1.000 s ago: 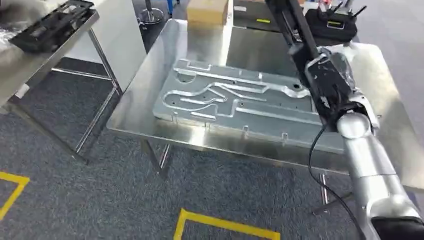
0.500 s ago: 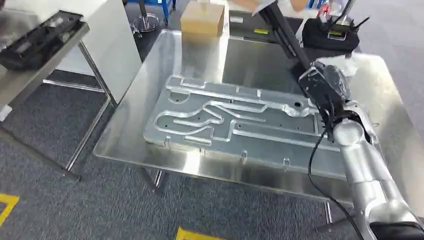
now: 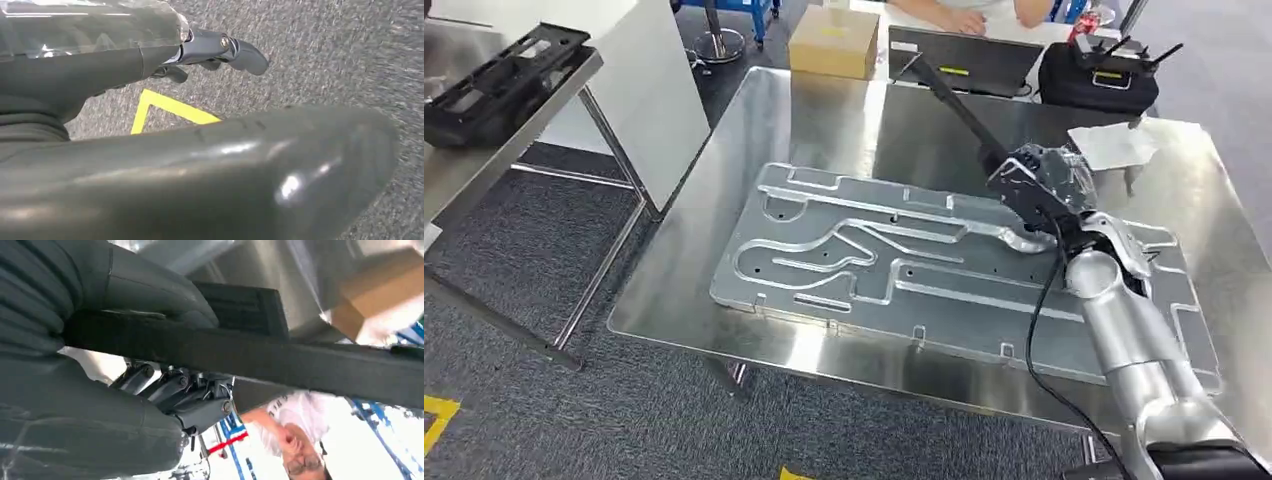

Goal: Take the parts from the cabinet and place them on the table.

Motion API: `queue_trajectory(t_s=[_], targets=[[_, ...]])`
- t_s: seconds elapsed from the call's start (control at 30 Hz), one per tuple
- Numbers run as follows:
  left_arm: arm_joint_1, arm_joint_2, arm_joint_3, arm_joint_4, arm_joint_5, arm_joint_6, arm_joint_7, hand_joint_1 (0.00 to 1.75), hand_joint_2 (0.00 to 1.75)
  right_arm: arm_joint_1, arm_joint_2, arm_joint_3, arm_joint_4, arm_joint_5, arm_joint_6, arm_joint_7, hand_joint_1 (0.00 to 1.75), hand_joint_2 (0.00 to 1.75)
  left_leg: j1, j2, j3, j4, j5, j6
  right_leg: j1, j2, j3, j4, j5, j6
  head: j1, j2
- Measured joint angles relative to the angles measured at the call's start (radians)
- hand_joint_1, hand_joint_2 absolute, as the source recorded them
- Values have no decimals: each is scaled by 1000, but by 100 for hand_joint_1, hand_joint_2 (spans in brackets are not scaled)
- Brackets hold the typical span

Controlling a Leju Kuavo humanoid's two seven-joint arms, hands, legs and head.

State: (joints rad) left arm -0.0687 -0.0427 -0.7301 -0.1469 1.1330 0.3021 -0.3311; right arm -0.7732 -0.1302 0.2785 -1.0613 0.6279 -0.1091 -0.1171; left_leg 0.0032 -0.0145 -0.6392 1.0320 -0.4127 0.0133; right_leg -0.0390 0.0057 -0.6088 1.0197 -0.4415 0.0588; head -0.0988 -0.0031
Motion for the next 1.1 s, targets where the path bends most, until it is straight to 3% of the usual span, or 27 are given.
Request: queue_trajectory(t_s=[0.2, 0.37, 0.83, 1.1], targets=[[-2, 0, -2, 0, 16, 0, 0, 0, 0, -24, 73, 44, 83, 53, 0, -9, 175, 175, 11, 4, 6, -3, -3, -13, 12, 4, 2, 3, -5, -13, 0, 0], [-6, 0, -2, 0, 28, 4, 4, 0, 0, -47, 134, 88, 162, 100, 1, -13, 175, 175, 16, 8, 10, -3, -4, -20, 17, 9, 4, 4, -6, -18, 0, 0], [-7, 0, 1, 0, 66, 23, 4, 0, 0, -130, 268, 202, 424, 232, 5, -53, 175, 175, 18, 24, 21, -4, -6, -25, 19, 23, 9, 3, -2, -25, 0, 0], [-8, -1, 4, 0, 82, 34, -3, 0, 0, -143, 301, 261, 508, 294, 25, -54, 175, 175, 19, 24, 28, -4, -7, -27, 20, 23, 15, 3, -3, -26, 0, 0]])
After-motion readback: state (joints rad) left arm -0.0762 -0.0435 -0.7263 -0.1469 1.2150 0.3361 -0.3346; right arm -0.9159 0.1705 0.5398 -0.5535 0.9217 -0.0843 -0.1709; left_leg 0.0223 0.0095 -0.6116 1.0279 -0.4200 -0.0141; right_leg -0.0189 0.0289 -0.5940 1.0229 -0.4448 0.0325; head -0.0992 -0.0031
